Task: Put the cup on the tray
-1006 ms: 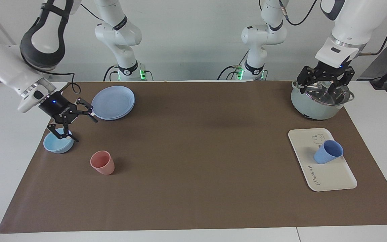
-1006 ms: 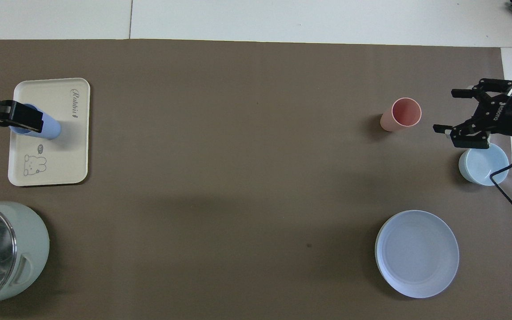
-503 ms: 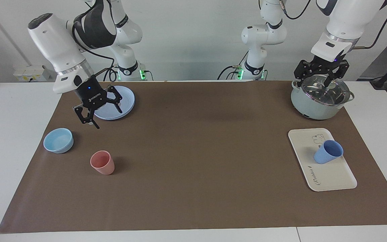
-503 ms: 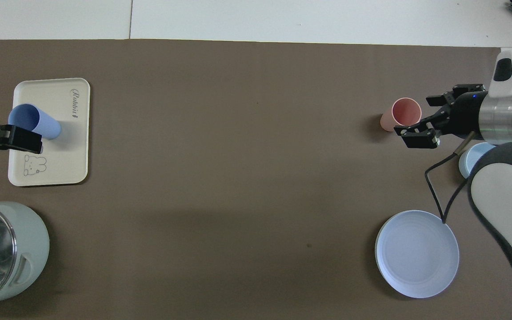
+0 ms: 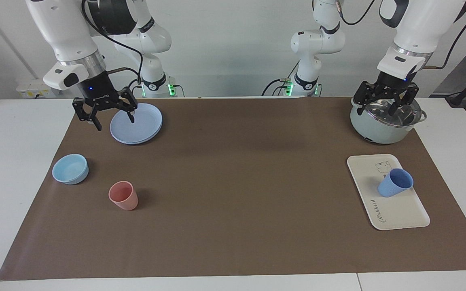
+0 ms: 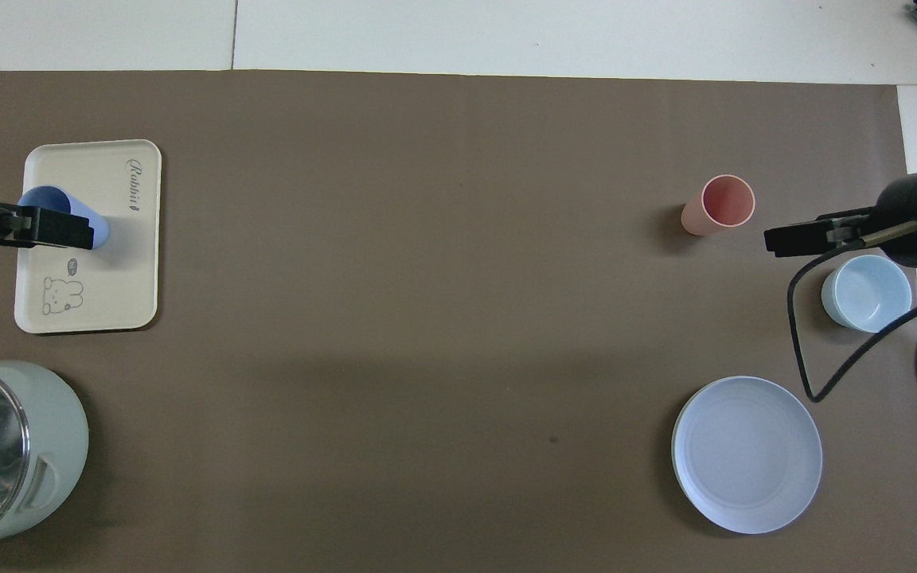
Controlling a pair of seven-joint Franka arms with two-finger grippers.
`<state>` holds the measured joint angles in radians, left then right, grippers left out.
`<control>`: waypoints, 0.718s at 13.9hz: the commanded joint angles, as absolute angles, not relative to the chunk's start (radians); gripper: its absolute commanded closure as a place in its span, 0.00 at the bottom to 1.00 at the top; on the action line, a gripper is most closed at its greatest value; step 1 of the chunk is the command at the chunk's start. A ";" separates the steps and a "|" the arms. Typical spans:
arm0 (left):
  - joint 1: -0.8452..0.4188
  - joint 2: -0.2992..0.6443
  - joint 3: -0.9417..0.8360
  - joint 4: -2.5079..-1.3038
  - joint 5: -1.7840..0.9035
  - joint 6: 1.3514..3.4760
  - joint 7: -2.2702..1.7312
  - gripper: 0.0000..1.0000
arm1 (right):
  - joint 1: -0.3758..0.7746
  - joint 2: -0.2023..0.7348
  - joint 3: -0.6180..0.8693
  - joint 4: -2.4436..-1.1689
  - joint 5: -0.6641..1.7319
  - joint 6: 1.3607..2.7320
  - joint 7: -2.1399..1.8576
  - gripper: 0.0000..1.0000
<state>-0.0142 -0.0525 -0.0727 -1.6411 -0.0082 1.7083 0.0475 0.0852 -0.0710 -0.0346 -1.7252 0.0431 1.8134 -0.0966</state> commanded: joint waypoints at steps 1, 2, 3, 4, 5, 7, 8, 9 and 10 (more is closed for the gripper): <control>-0.005 -0.019 -0.075 -1.597 -0.026 1.692 0.035 0.00 | 0.084 -0.049 -0.023 -1.616 -0.056 1.656 0.033 0.00; -0.005 0.018 -0.075 -1.539 -0.026 1.659 0.035 0.00 | 0.077 -0.037 -0.023 -1.567 -0.051 1.582 0.052 0.00; -0.005 0.069 -0.075 -1.470 -0.022 1.605 0.035 0.00 | 0.075 -0.023 -0.023 -1.531 -0.049 1.528 0.064 0.00; -0.003 0.116 -0.075 -1.392 -0.023 1.556 0.035 0.00 | 0.077 -0.021 -0.023 -1.507 -0.049 1.479 0.064 0.00; -0.003 0.164 -0.074 -1.325 -0.021 1.525 0.035 0.00 | 0.078 -0.020 -0.023 -1.494 -0.051 1.442 0.066 0.00; -0.005 0.176 -0.075 -1.304 -0.020 1.529 0.035 0.00 | 0.074 -0.018 -0.023 -1.508 -0.043 1.459 0.064 0.00; -0.008 0.167 -0.075 -1.322 -0.023 1.523 0.035 0.00 | 0.072 -0.028 -0.023 -1.534 -0.041 1.466 0.060 0.00; -0.008 0.144 -0.075 -1.360 -0.023 1.532 0.038 0.00 | 0.074 -0.032 -0.023 -1.546 -0.043 1.471 0.058 0.00; -0.006 0.117 -0.075 -1.391 -0.023 1.528 0.047 0.00 | 0.074 -0.032 -0.023 -1.545 -0.043 1.471 0.055 0.00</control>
